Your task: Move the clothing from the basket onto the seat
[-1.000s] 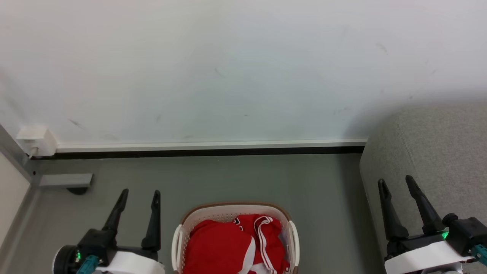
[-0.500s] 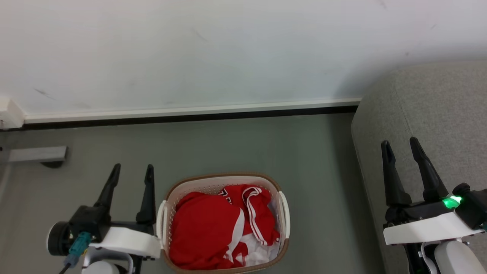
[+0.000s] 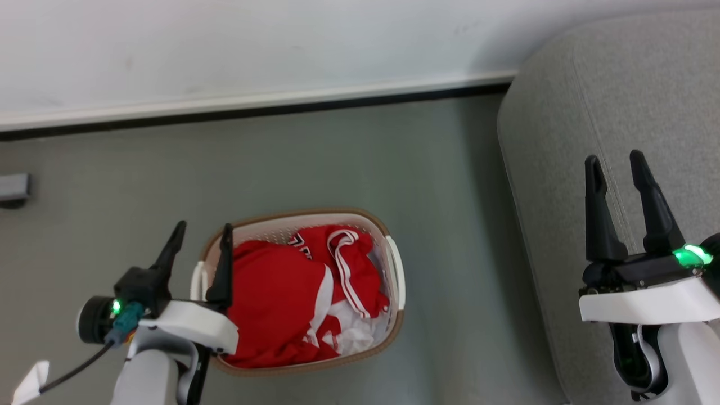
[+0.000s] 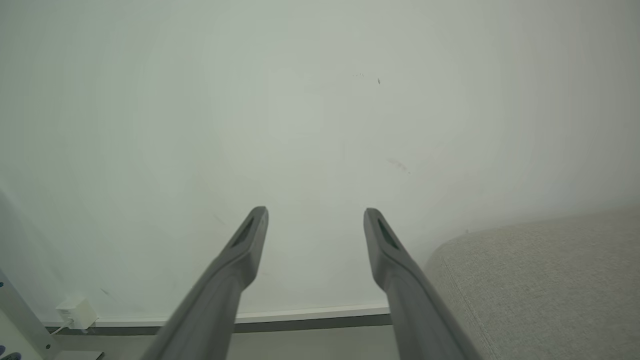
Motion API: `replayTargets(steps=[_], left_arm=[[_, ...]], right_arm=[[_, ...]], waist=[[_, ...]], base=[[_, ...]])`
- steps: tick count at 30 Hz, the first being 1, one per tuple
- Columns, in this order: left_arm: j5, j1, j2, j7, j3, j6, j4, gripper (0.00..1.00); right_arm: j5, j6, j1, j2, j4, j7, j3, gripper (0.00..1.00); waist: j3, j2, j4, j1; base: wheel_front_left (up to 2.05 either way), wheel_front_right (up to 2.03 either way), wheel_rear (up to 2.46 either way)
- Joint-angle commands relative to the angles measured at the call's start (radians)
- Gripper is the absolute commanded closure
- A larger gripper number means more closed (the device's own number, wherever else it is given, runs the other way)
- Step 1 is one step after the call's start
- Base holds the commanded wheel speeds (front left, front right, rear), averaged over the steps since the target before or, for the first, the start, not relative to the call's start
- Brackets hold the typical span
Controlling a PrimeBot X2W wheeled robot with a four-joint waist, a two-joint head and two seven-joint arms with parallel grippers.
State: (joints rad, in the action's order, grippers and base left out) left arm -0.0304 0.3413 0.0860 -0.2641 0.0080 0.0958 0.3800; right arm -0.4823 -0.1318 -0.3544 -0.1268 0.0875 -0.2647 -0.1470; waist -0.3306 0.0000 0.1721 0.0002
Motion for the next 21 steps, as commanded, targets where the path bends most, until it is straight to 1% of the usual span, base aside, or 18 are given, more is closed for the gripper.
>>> replayTargets(steps=[1, 5, 12, 19, 21], left_arm=[[-0.008, 0.028, 0.018, -0.001, -0.003, 0.004, 0.027, 0.00], [-0.031, 0.083, 0.022, -0.001, -0.006, 0.014, 0.105, 0.00], [-0.022, 0.179, 0.057, 0.000, -0.046, 0.025, 0.261, 0.00], [-0.030, 0.305, 0.095, 0.090, -0.116, 0.034, 0.465, 0.00], [-0.037, 0.321, 0.100, 0.101, -0.126, 0.034, 0.489, 0.00]], right_arm=[[0.008, 0.002, -0.019, 0.002, -0.012, 0.001, 0.006, 0.00], [0.009, 0.002, -0.041, 0.011, -0.026, 0.001, 0.011, 0.00], [0.001, 0.002, -0.084, 0.021, -0.059, 0.001, 0.019, 0.00], [-0.013, 0.002, -0.135, 0.041, -0.103, 0.001, 0.008, 0.00], [-0.015, 0.002, -0.141, 0.044, -0.110, 0.001, 0.007, 0.00]], waist=[[-0.049, 0.0000, 0.029, -0.0002], [-0.098, 0.0000, 0.053, -0.0002], [-0.183, 0.0000, 0.094, -0.0002], [-0.280, 0.0000, 0.142, -0.0002], [-0.290, 0.0000, 0.150, -0.0002]], base=[[0.00, 0.00, 0.00], [0.00, 0.00, 0.00], [0.00, 0.00, 0.00], [0.00, 0.00, 0.00], [0.00, 0.00, 0.00]])
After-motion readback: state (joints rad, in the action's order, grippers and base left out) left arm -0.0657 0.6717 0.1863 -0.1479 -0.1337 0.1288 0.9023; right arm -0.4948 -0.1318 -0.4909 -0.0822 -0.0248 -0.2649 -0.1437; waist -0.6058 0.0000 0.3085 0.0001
